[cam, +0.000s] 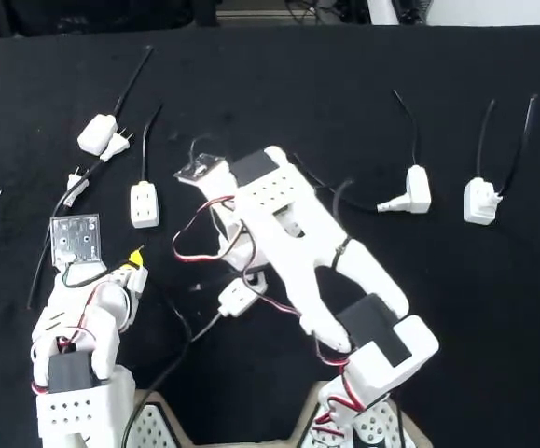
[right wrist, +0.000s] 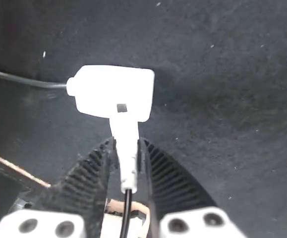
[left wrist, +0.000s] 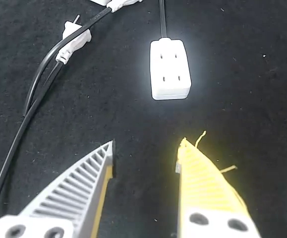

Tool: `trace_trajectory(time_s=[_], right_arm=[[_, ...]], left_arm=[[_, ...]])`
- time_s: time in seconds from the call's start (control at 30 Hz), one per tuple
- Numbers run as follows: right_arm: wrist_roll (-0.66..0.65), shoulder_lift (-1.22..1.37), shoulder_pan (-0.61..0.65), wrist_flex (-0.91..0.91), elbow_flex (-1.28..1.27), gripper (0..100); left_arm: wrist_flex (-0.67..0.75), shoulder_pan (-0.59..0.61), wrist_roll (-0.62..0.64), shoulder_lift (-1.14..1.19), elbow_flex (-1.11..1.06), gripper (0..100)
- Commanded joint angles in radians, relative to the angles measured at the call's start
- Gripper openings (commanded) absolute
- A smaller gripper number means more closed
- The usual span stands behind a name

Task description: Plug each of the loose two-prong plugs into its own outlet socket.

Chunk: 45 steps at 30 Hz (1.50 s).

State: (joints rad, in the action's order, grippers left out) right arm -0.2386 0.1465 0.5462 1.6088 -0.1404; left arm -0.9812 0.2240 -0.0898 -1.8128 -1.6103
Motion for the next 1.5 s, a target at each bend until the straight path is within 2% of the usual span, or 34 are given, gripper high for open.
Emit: trace_trajectory(time_s=[0.0, 0.5, 0.83, 1.27, 1.47], right_arm=[[-0.031, -0.005, -0.041, -0.029, -0.001, 1.0], [-0.025, 0.073, -0.043, -0.034, 0.005, 1.0], [0.078, 0.076, -0.04, -0.026, 0.027, 1.0], [0.086, 0.077, -0.035, -0.069, 0.025, 1.0], [0.086, 0.077, 0.017, -0.069, 0.025, 1.0]], left_arm=[[0.018, 0.004, 0.011, -0.006, 0.025, 21], [0.018, 0.004, 0.012, -0.006, 0.025, 21], [0.018, 0.004, 0.012, -0.006, 0.027, 21], [0.017, 0.004, 0.012, -0.006, 0.036, 21], [0.017, 0.004, 0.012, -0.006, 0.036, 21]])
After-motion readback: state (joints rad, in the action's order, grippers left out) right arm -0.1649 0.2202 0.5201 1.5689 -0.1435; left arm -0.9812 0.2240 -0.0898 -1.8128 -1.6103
